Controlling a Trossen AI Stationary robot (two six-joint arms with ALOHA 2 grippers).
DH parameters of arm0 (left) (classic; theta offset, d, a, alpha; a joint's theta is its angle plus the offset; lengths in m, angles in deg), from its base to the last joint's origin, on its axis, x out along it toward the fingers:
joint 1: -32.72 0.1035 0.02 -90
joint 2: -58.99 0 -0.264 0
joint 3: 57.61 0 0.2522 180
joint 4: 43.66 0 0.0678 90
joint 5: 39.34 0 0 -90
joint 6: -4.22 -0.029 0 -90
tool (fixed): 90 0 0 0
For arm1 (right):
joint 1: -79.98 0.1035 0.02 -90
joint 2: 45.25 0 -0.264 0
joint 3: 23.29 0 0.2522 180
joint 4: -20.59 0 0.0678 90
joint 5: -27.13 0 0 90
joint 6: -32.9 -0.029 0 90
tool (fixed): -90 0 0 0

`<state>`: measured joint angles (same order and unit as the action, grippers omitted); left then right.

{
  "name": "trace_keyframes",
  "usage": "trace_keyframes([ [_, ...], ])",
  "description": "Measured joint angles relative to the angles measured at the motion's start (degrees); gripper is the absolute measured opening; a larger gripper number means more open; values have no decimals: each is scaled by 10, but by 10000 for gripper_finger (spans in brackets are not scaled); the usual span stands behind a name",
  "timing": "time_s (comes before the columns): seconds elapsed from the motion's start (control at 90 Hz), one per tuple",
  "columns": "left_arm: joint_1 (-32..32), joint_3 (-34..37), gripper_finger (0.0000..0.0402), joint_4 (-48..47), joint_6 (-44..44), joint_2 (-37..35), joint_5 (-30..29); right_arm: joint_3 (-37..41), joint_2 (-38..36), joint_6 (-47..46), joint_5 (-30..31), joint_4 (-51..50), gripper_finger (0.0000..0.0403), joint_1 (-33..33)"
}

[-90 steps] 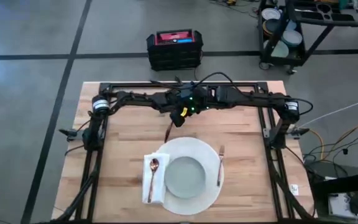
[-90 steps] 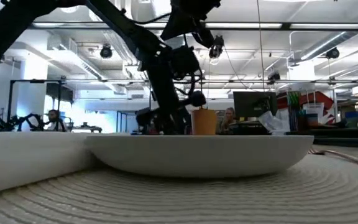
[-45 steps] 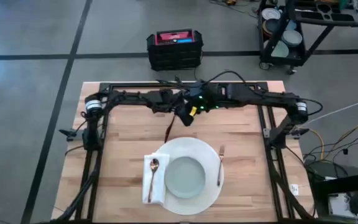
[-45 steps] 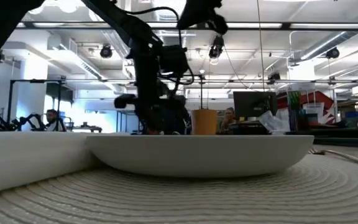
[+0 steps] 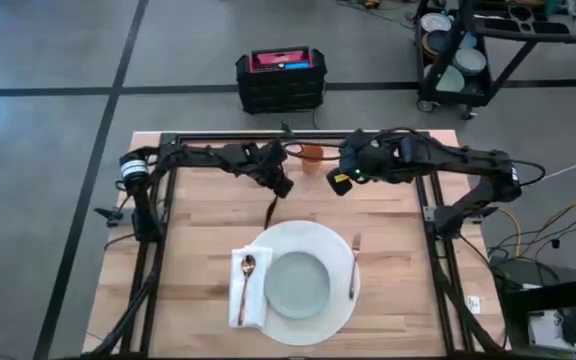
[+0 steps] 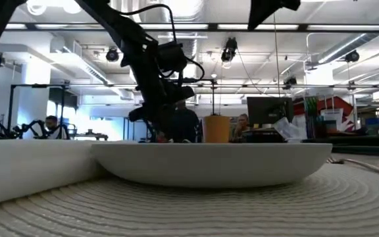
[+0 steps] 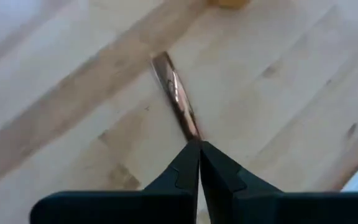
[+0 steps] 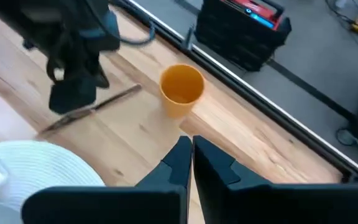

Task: Set table place
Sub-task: Put the gold knife on the white mat

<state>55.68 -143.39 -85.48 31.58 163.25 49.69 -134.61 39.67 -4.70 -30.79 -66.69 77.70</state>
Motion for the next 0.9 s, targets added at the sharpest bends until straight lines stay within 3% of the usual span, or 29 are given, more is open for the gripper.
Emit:
trace_keyframes([
  [0.244,18,-52,31,-18,-7,-1,11,21,-19,-18,11,-51,0,24],
  [0.433,35,-74,129,-46,17,16,23,52,-37,-68,35,-94,0,51],
  [0.633,44,-107,242,-145,24,58,91,82,-48,-114,61,-98,0,76],
  [0.756,40,-146,283,-187,18,101,95,100,-51,-136,79,-98,0,81],
  [0.9,36,-225,299,-213,11,153,89,110,-51,-144,80,-97,0,82],
])
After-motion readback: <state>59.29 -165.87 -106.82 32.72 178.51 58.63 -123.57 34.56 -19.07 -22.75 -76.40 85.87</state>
